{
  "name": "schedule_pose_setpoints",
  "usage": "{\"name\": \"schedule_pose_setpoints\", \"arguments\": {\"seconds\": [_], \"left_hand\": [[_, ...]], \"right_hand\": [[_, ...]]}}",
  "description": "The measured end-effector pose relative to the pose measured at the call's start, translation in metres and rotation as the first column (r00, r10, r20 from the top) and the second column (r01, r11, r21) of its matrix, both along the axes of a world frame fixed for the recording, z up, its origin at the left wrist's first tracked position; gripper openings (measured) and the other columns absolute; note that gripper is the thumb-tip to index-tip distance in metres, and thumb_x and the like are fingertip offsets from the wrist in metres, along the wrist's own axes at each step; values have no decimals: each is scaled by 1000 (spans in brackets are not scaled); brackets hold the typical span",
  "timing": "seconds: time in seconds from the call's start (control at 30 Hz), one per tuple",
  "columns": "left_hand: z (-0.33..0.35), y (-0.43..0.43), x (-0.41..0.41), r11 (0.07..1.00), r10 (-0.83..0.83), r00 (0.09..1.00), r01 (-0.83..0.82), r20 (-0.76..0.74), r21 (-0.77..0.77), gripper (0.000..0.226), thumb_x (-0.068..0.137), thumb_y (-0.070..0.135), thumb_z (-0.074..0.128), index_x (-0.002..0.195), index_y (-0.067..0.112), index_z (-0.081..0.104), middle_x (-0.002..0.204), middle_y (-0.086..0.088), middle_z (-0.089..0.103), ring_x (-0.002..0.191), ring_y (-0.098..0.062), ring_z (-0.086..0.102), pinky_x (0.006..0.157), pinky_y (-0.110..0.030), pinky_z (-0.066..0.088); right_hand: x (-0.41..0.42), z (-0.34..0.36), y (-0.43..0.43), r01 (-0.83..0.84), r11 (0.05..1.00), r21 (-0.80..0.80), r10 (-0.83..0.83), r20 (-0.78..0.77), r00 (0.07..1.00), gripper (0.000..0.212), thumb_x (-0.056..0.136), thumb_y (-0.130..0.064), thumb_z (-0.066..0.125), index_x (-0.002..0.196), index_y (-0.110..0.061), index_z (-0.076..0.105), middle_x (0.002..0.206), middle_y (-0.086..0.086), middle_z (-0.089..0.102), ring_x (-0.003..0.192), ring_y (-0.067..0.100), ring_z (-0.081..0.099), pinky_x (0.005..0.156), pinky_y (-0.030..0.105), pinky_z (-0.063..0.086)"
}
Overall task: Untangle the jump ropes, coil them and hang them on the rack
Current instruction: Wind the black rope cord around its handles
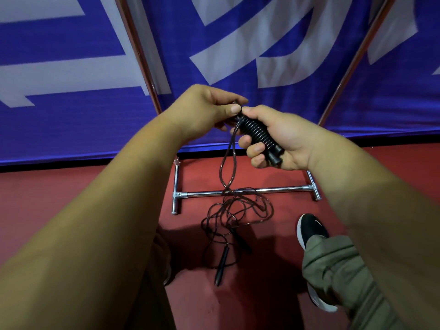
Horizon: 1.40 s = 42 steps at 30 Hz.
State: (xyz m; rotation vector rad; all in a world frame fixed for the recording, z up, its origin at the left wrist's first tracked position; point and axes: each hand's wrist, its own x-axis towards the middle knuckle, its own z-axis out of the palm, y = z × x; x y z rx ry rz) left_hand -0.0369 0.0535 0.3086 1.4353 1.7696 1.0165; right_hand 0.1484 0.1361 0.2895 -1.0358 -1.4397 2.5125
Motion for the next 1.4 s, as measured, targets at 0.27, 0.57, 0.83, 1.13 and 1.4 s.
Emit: {"name": "schedule_pose_setpoints", "arguments": {"seconds": [0.27, 0.57, 0.83, 1.13, 1.4], "left_hand": [[5, -2, 5, 998, -67, 981, 67, -180, -8, 23, 105, 10, 62, 114, 20, 80, 75, 7, 75, 66, 2, 64, 72, -13, 52], [3, -2, 4, 978, -156, 896, 82, -416, -189, 18, 104, 26, 65, 107, 25, 82, 91, -8, 77, 70, -17, 63, 79, -35, 56], [3, -6, 4, 994, -40, 984, 21, -174, -106, 22, 105, 16, 62, 110, 22, 82, 82, 3, 79, 69, -7, 68, 75, -17, 58], [7, -7, 10, 995, 46, 997, -52, -62, -88, 20, 106, 19, 61, 107, 20, 81, 93, -7, 81, 93, -21, 77, 98, -41, 60], [3, 0, 24, 986, 120, 989, -129, -82, -109, 23, 106, 18, 59, 105, 24, 81, 75, 4, 78, 68, -2, 72, 70, -15, 54]], "right_hand": [[6, -5, -2, -52, 987, -152, 43, -62, 997, 35, 107, -54, 50, 104, -20, 58, 77, -5, 49, 53, 2, 37, 44, 15, 30], [0, -10, -9, -107, 994, 31, 104, 72, 992, 30, 109, -50, 51, 129, -27, 52, 75, 0, 51, 55, 8, 38, 42, 18, 30], [3, -8, -2, -125, 947, -295, 100, -98, 990, 38, 107, -51, 51, 107, -16, 65, 80, -6, 45, 50, 1, 39, 39, 13, 32], [7, 0, 0, -149, 902, -404, 94, -153, 984, 35, 104, -54, 56, 103, -20, 63, 79, -11, 47, 51, -1, 45, 41, 13, 38], [4, 12, 2, -110, 992, 68, 101, 126, 987, 62, 105, -61, 53, 143, -13, 61, 75, -6, 53, 55, 3, 43, 42, 16, 36]]}}
